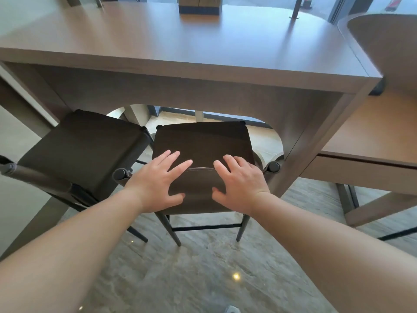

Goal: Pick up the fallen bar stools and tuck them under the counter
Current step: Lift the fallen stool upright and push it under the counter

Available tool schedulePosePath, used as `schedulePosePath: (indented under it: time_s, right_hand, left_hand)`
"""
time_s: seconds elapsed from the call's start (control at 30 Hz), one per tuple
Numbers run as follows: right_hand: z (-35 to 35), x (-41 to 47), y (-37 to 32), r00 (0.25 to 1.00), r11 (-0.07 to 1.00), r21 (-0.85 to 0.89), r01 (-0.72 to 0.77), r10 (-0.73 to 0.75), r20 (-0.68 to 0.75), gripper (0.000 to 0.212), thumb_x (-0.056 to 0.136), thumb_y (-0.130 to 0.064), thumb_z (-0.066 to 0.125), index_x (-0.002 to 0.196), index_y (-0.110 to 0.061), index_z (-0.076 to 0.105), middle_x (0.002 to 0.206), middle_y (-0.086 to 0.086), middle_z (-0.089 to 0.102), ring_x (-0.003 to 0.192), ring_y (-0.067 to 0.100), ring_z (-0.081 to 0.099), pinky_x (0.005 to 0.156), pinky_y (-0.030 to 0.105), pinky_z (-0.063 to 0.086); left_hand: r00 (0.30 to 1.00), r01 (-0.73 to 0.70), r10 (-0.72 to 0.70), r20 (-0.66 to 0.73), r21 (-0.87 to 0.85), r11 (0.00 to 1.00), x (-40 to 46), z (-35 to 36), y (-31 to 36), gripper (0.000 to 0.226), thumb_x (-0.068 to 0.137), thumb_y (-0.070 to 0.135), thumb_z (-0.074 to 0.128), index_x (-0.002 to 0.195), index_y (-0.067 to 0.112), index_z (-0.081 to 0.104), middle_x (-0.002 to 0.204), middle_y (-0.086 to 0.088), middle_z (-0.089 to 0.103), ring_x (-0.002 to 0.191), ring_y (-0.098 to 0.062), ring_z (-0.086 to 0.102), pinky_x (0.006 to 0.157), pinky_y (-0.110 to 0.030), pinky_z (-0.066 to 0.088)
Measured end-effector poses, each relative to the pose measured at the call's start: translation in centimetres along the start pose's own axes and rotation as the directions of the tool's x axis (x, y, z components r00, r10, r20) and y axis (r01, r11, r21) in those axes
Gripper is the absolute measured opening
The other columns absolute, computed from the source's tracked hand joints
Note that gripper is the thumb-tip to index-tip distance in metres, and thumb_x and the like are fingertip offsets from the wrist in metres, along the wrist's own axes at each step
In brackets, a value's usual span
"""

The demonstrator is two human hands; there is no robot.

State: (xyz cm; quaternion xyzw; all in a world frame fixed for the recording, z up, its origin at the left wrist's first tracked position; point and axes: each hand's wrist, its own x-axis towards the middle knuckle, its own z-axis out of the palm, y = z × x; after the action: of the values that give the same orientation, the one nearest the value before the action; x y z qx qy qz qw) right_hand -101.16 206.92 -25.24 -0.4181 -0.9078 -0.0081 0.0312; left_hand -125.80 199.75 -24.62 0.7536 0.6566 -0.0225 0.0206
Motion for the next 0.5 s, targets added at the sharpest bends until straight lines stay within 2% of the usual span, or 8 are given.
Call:
schedulePosePath:
  time_s: [0.17,0.27,0.33,0.4,0.5]
  right_hand:
    - [0.2,0.0,0.6,0.998,0.998,0.028,0.061,-0.06,-0.022,0.061,0.083,-0.06,0.045,0.133,-0.028,0.038,0.134,0.006,0.053,0.112,0.031,0.056,0.085,0.044,0.051]
    - [0.1,0.2,0.8,0.997,0.997,0.029,0.07,-0.07,-0.018,0.058,0.084,-0.056,0.047,0.134,-0.026,0.039,0.126,0.004,0.056,0.101,0.027,0.058,0.074,0.037,0.05]
    - [-0.1,0.3,0.8,0.997,0.996,0.024,0.082,-0.082,0.001,0.056,0.085,-0.052,0.048,0.134,-0.025,0.038,0.12,0.003,0.056,0.092,0.025,0.057,0.064,0.033,0.045]
    - [-0.2,0.2,1.1,0.994,0.994,0.012,0.106,-0.106,0.024,0.052,0.086,-0.046,0.049,0.132,-0.024,0.035,0.109,0.002,0.056,0.079,0.023,0.052,0.054,0.03,0.037]
    - [-0.6,0.1,1.6,0.99,0.991,0.011,0.13,-0.131,0.058,0.047,0.087,-0.036,0.05,0.129,-0.021,0.035,0.093,0.0,0.05,0.067,0.021,0.043,0.047,0.029,0.027]
  left_hand:
    - [1.0,0.005,-0.005,0.025,-0.004,1.0,-0.1,-0.2,0.1,0.083,0.076,0.074,0.033,0.149,0.048,0.003,0.163,0.003,0.014,0.15,-0.018,0.005,0.115,-0.043,0.024]
    - [0.999,0.006,-0.007,0.041,0.01,1.0,0.0,-0.5,0.1,0.081,0.079,0.071,0.033,0.15,0.044,0.006,0.163,0.0,0.017,0.15,-0.02,0.009,0.118,-0.044,0.023]
    - [0.999,-0.008,0.006,0.054,0.024,1.0,0.1,-0.7,0.1,0.077,0.085,0.064,0.039,0.152,0.039,0.009,0.162,-0.002,0.019,0.149,-0.022,0.012,0.118,-0.043,0.022]
    - [0.998,-0.025,0.023,0.058,0.033,0.999,0.0,-0.8,0.1,0.075,0.088,0.054,0.049,0.153,0.033,0.016,0.159,-0.004,0.027,0.146,-0.024,0.023,0.116,-0.041,0.026]
    - [0.999,-0.02,0.018,0.033,0.055,0.998,-0.7,-1.1,-0.5,0.073,0.087,0.043,0.057,0.151,0.024,0.029,0.146,-0.003,0.045,0.13,-0.022,0.044,0.102,-0.036,0.04]
